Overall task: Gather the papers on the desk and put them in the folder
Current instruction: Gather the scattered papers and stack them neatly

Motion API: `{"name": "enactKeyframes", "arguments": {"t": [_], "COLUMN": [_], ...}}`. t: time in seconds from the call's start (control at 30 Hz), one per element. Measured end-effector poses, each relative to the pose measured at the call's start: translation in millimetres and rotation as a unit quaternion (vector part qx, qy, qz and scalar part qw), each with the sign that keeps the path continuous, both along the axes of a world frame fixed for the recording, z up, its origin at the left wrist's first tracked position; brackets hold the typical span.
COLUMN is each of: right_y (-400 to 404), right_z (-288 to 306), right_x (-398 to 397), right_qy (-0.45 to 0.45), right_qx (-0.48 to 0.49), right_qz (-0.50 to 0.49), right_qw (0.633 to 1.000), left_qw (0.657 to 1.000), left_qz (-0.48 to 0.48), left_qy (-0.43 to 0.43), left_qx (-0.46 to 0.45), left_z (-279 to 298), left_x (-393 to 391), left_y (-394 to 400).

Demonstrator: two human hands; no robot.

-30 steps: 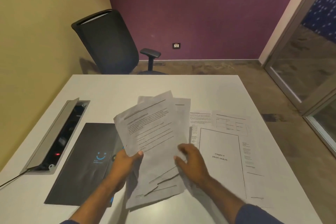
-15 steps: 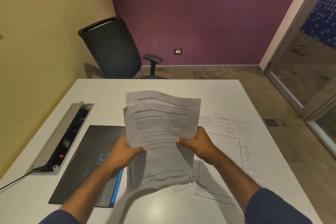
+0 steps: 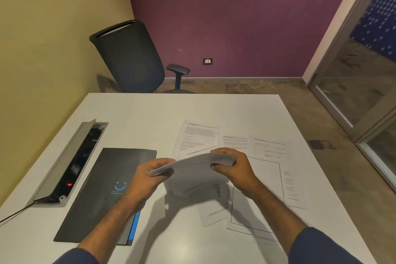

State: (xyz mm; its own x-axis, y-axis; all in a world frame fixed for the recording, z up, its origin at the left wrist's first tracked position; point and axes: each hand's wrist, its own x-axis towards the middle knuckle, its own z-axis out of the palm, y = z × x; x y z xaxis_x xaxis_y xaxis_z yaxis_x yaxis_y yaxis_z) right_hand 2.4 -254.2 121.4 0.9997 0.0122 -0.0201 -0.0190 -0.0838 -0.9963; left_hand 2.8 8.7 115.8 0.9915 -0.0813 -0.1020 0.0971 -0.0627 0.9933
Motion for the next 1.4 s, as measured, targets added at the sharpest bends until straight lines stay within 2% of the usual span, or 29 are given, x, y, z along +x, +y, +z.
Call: {"name": "enactKeyframes", "arguments": {"t": [0.2,0.33,0.47,0.6,0.73,0.87,1.07,1.2,1.4], "right_y": [4,4,2,5,10,14,11,12,9], "right_z": [-6,-6,-28,-49,-52,-62,-88,-89,-93], "right_x": [-2,-4,-9,-16,-14,-19,-36,-39,-36], "right_qy": [-0.026,-0.050,0.020,0.088,0.100,0.109,0.150,0.115,0.146], "right_qx": [-0.022,0.004,0.002,-0.007,-0.014,-0.023,-0.113,-0.138,-0.098], "right_qz": [-0.053,-0.073,-0.089,-0.078,-0.114,-0.088,-0.054,-0.058,-0.028], "right_qw": [0.998,0.996,0.996,0.993,0.988,0.990,0.981,0.982,0.984], "left_qw": [0.998,0.995,1.000,0.999,0.995,0.993,0.986,0.984,0.984], "left_qz": [0.051,0.041,-0.009,0.018,0.064,0.067,0.078,0.089,0.051], "left_qy": [-0.018,-0.048,-0.012,0.033,0.072,0.075,0.109,0.112,0.122], "left_qx": [-0.042,-0.083,-0.013,0.034,-0.018,-0.066,0.103,0.102,0.123], "left_z": [-6,-1,-14,-37,-40,-47,-74,-77,-77], "left_x": [-2,-1,0,-6,-6,-13,-30,-30,-27], "left_y": [-18,-19,-12,-18,-30,-32,-34,-32,-25]}}
